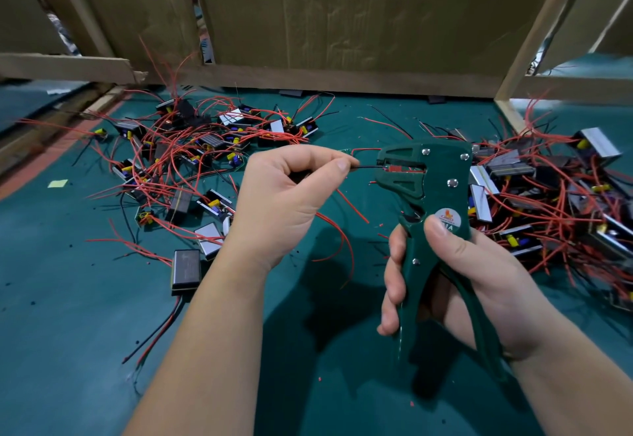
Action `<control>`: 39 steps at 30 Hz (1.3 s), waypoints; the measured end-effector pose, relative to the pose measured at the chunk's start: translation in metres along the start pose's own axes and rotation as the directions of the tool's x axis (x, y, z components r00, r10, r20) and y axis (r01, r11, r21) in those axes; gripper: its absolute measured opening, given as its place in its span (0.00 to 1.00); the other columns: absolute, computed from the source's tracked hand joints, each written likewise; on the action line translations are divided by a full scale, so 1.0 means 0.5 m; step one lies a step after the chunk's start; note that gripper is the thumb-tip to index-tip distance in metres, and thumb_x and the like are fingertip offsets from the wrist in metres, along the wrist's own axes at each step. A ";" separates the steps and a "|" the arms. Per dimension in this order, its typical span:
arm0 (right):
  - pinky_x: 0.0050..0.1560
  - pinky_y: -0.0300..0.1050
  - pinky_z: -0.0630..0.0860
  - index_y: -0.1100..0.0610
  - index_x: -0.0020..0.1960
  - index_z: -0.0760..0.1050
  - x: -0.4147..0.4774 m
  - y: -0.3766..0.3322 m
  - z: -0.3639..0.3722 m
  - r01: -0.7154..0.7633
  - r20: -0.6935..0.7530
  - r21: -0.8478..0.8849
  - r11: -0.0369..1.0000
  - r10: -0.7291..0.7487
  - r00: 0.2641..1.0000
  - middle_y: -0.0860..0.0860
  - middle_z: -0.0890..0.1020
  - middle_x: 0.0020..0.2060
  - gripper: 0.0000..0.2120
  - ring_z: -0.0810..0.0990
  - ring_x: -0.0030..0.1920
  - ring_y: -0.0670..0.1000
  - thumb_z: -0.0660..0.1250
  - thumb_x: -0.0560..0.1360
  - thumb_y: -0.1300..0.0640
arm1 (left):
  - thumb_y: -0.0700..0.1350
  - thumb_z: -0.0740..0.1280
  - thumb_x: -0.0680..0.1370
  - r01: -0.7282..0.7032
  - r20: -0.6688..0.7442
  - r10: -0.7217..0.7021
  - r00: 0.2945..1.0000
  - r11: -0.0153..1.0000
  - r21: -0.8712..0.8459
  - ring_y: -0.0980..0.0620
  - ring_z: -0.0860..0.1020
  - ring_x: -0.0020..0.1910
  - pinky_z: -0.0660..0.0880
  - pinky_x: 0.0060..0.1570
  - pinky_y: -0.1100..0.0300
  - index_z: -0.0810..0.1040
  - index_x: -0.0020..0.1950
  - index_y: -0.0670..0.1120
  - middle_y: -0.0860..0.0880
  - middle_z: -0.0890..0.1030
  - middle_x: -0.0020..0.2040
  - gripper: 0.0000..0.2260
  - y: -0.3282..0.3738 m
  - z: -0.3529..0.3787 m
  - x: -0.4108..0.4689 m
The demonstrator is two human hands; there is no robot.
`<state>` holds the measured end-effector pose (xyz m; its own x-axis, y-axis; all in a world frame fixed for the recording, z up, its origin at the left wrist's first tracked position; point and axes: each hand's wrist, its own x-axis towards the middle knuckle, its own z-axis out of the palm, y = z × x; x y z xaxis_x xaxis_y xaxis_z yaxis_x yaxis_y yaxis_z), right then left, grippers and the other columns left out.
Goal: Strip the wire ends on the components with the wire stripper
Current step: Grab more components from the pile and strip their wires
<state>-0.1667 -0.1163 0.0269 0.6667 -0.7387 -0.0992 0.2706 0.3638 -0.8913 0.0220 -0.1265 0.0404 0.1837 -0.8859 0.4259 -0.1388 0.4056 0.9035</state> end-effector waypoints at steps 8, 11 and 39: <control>0.34 0.59 0.76 0.59 0.42 0.77 0.002 0.002 -0.002 -0.014 -0.014 -0.025 1.000 0.014 1.000 0.62 0.77 0.31 0.24 0.78 0.30 0.64 0.77 0.62 0.39 | 0.35 0.69 0.74 -0.008 -0.002 0.008 1.000 1.000 0.022 0.64 0.76 0.35 0.71 0.41 0.72 0.82 0.39 0.49 0.58 0.81 0.32 0.09 -0.003 -0.003 0.001; 0.34 0.59 0.76 0.59 0.42 0.77 0.003 0.003 -0.002 -0.014 -0.014 -0.030 0.999 0.013 1.000 0.62 0.77 0.31 0.24 0.78 0.30 0.64 0.77 0.62 0.39 | 0.35 0.70 0.74 -0.007 -0.003 0.007 1.000 0.999 0.038 0.64 0.77 0.36 0.71 0.42 0.72 0.82 0.38 0.50 0.59 0.82 0.32 0.11 -0.004 -0.002 0.002; 0.35 0.57 0.80 0.62 0.42 0.76 0.020 -0.007 -0.006 0.059 -0.274 0.259 0.964 0.015 0.962 0.61 0.78 0.33 0.15 0.80 0.32 0.63 0.63 0.66 0.50 | 0.55 0.69 0.67 0.209 0.029 -0.207 0.978 0.972 -0.108 0.59 0.68 0.23 0.65 0.25 0.70 0.84 0.33 0.51 0.53 0.77 0.25 0.10 -0.013 -0.011 0.007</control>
<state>-0.1631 -0.1265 0.0276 0.4546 -0.8605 -0.2299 0.4798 0.4541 -0.7507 0.0289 -0.1309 0.0365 0.1798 -0.9568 0.2284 0.0088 0.2338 0.9723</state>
